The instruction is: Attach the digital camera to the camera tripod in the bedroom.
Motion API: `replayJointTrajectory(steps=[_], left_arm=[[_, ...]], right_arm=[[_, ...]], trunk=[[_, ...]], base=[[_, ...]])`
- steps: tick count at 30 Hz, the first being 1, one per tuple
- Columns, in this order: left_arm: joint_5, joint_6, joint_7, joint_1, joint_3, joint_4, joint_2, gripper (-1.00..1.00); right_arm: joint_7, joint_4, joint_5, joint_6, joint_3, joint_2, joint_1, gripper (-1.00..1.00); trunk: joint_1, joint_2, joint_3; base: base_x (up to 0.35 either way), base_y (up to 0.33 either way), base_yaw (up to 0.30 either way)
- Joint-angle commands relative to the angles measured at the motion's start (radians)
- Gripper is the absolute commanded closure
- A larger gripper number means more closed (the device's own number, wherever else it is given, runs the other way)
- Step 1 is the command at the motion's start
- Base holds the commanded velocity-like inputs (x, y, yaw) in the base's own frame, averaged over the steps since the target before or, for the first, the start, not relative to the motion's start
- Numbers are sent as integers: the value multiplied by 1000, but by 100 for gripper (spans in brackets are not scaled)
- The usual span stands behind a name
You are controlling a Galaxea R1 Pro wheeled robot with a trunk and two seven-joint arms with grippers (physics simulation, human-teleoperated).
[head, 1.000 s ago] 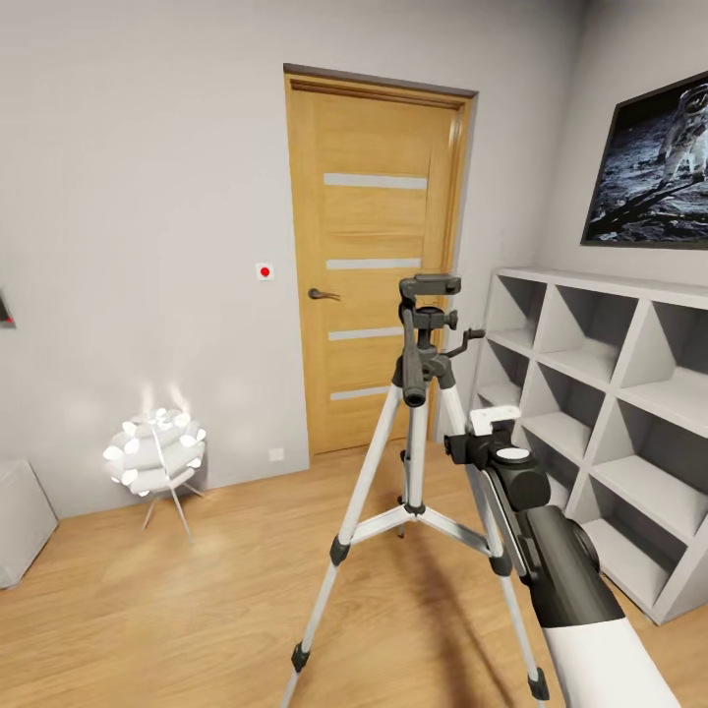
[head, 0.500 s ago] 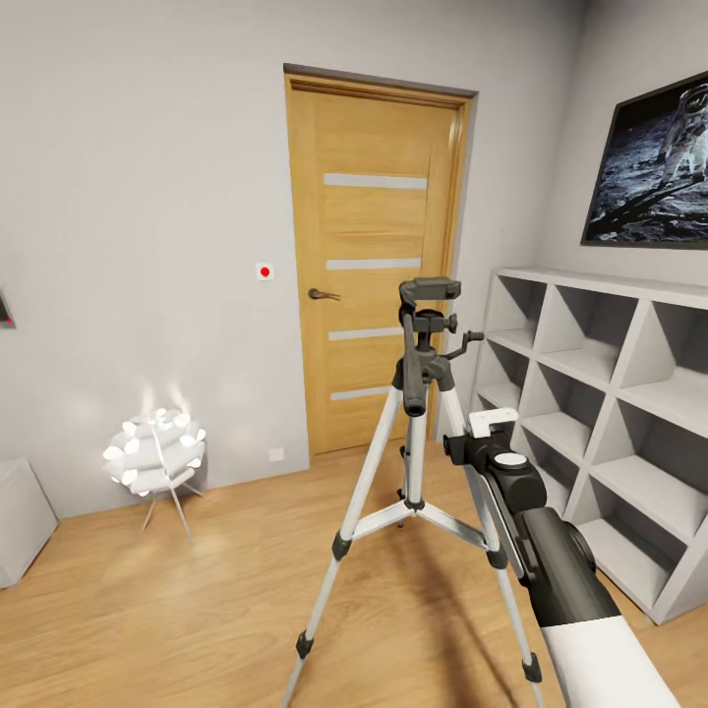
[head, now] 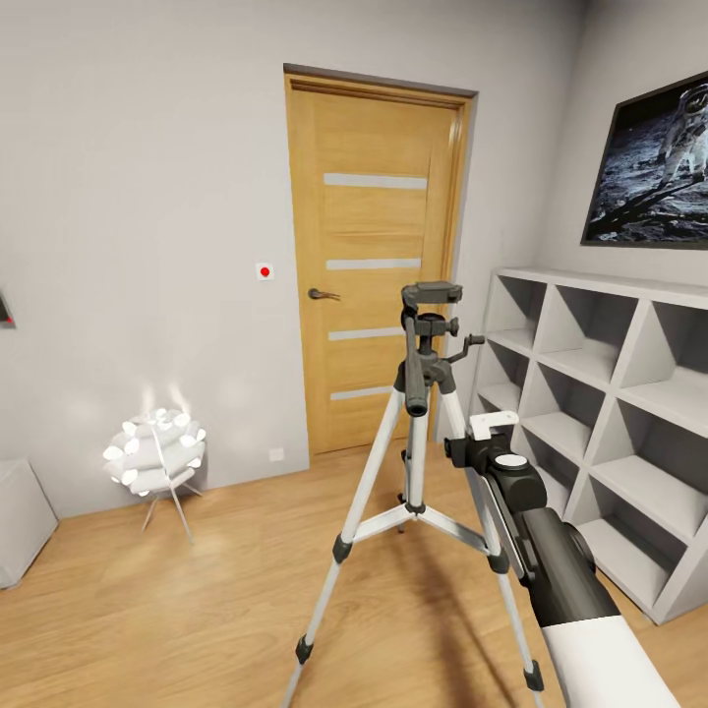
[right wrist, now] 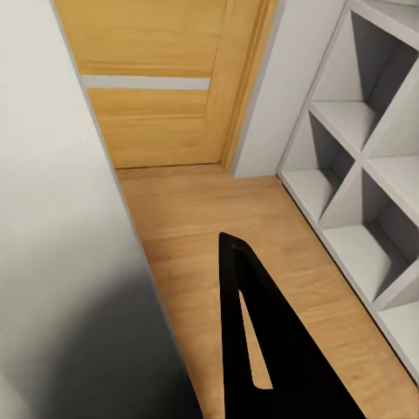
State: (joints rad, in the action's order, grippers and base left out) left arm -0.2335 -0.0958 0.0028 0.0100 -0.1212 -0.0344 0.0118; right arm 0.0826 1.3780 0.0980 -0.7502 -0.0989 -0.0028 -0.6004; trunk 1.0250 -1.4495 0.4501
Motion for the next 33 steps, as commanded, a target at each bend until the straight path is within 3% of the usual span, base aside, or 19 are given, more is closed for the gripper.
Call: replayJointTrajectory(steps=[1,4,5,18,33], left_arm=[[0,-1,0,1,-8,-2,0,-100],[0,-1,0,0,-8,-2,0,-100],[0,-1,0,1,-8,-2,0,-100],[0,-2,0,1,-8,-2,2,-100],[0,-2,0,1,-9,-2,3,-100]], right_arm=[[0,1,11,-6,-2,0,-1,100],[-1,0,11,-6,-1,0,-1,100],[-3,0,10,-6,0,0,-1,-100],[-4,0,10,-6,1,0,-1,-100],[0,0,11,-7,1,-4,-1,-100]], trunk=[[0,-1,1],[0,-1,1],[0,-1,1],[0,-1,1],[0,-1,1]], base=[[0,0,0],[0,0,0],[0,0,0],[-13,0,0],[-316,0,0]])
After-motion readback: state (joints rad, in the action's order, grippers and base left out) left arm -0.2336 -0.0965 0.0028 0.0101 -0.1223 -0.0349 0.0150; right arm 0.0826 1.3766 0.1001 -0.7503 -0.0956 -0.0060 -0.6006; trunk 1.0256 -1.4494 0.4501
